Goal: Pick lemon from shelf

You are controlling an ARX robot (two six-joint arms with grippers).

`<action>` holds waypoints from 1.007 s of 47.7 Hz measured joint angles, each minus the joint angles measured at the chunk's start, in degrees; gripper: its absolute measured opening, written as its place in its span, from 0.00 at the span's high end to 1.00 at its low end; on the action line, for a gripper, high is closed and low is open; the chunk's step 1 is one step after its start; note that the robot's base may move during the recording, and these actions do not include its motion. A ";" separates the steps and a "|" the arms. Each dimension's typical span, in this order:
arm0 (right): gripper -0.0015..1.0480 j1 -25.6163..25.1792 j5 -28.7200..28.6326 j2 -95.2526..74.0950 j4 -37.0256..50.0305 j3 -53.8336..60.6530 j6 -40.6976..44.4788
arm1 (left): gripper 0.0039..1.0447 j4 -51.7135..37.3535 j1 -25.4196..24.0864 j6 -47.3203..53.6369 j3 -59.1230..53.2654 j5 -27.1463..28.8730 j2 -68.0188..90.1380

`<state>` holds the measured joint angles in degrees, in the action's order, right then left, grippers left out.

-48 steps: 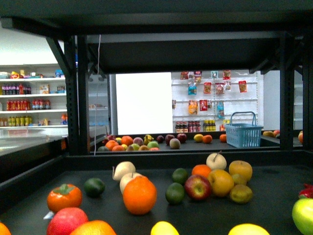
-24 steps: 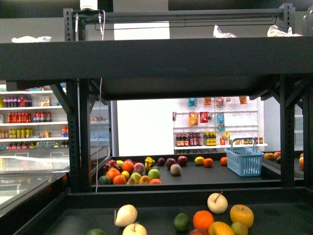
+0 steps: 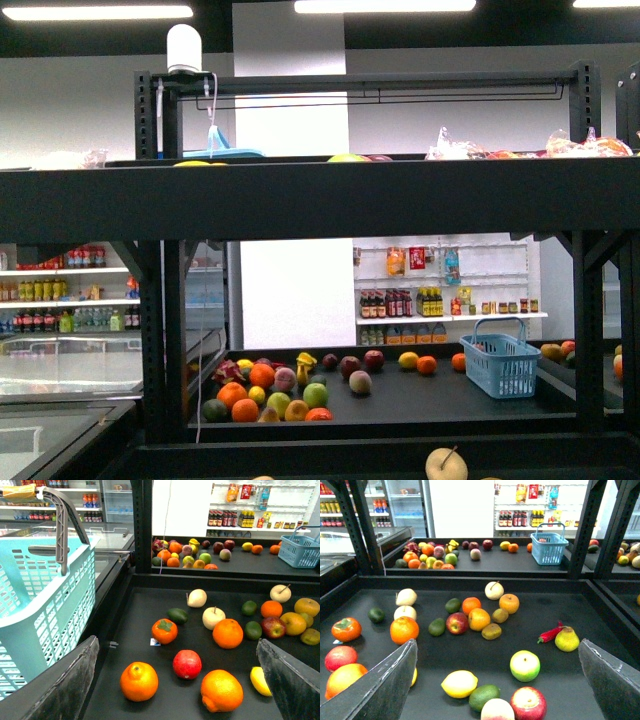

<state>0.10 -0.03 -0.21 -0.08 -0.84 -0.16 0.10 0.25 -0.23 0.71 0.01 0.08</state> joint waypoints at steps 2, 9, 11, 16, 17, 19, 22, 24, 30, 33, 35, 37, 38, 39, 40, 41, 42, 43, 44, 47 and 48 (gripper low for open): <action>0.07 0.00 0.00 0.00 0.00 0.00 0.00 | 0.07 0.00 0.00 0.00 0.00 0.00 0.00; 0.07 0.00 0.00 0.00 0.00 0.00 0.00 | 0.07 1.18 0.00 -3.10 0.24 0.68 0.61; 0.07 0.00 0.02 0.00 0.00 0.00 0.00 | 0.07 2.29 -0.33 -8.28 0.66 0.44 2.95; 0.07 0.00 0.00 0.00 0.00 0.00 0.00 | 0.07 -2.03 -5.55 -24.22 4.98 -5.90 15.30; 0.07 0.00 0.00 0.00 0.00 0.00 0.00 | 0.07 -3.85 -7.41 -26.62 6.51 -8.13 18.23; 0.07 0.00 0.00 0.00 0.00 0.00 0.00 | 0.07 -7.54 -11.65 -30.47 10.05 -12.35 24.63; 0.07 0.00 0.00 0.00 0.00 0.00 0.00 | 0.07 -11.39 -17.73 -35.67 15.41 -17.20 33.90; 0.07 0.00 0.00 0.00 0.00 0.00 0.00 | 0.07 -13.03 -21.27 -39.82 19.02 -19.69 39.80; 0.07 0.00 0.00 0.00 0.00 0.00 0.00 | 0.07 -14.84 -27.87 -51.56 30.99 -21.40 58.10; 0.07 0.00 0.00 0.00 0.00 0.00 0.00 | 0.07 -14.32 -28.87 -56.30 37.77 -21.29 66.55; 0.07 0.00 0.00 0.00 0.00 0.00 0.00 | 0.07 -13.46 -29.09 -58.66 42.49 -20.57 71.52; 0.07 0.00 0.00 0.00 0.00 0.00 0.00 | 0.07 -12.70 -29.14 -60.33 46.23 -19.71 75.21; 0.07 0.00 0.00 0.00 0.00 0.00 0.00 | 0.07 -12.39 -29.14 -60.87 47.69 -19.43 76.61; 0.07 0.00 0.00 0.00 0.00 0.00 0.00 | 0.07 -12.07 -29.11 -61.40 49.11 -19.21 77.96; 0.07 0.00 0.00 0.00 0.00 0.00 0.00 | 0.07 -11.80 -29.05 -62.05 50.49 -18.95 79.30; 0.07 0.00 0.00 0.00 0.00 0.00 0.00 | 0.07 -11.50 -28.94 -62.45 51.82 -18.60 80.56; 0.07 0.00 0.00 0.00 0.00 0.00 0.00 | 0.07 -11.21 -28.81 -62.86 53.13 -18.25 81.77; 0.07 0.00 0.00 0.00 0.00 0.00 0.00 | 0.07 -10.93 -28.72 -63.19 54.36 -17.97 82.93; 0.07 0.00 0.00 0.00 0.00 0.00 0.00 | 0.07 -10.64 -28.57 -63.47 55.63 -17.75 84.11; 0.07 0.00 0.00 0.00 0.00 0.00 0.00 | 0.07 -10.03 -28.33 -64.48 59.17 -17.25 87.30; 0.07 0.00 0.00 0.00 0.00 0.00 0.00 | 0.07 -9.86 -28.24 -64.72 60.30 -17.07 88.28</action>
<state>0.10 -0.03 -0.21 -0.08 -0.84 -0.16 -9.76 -27.99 -64.95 61.01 -17.06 88.36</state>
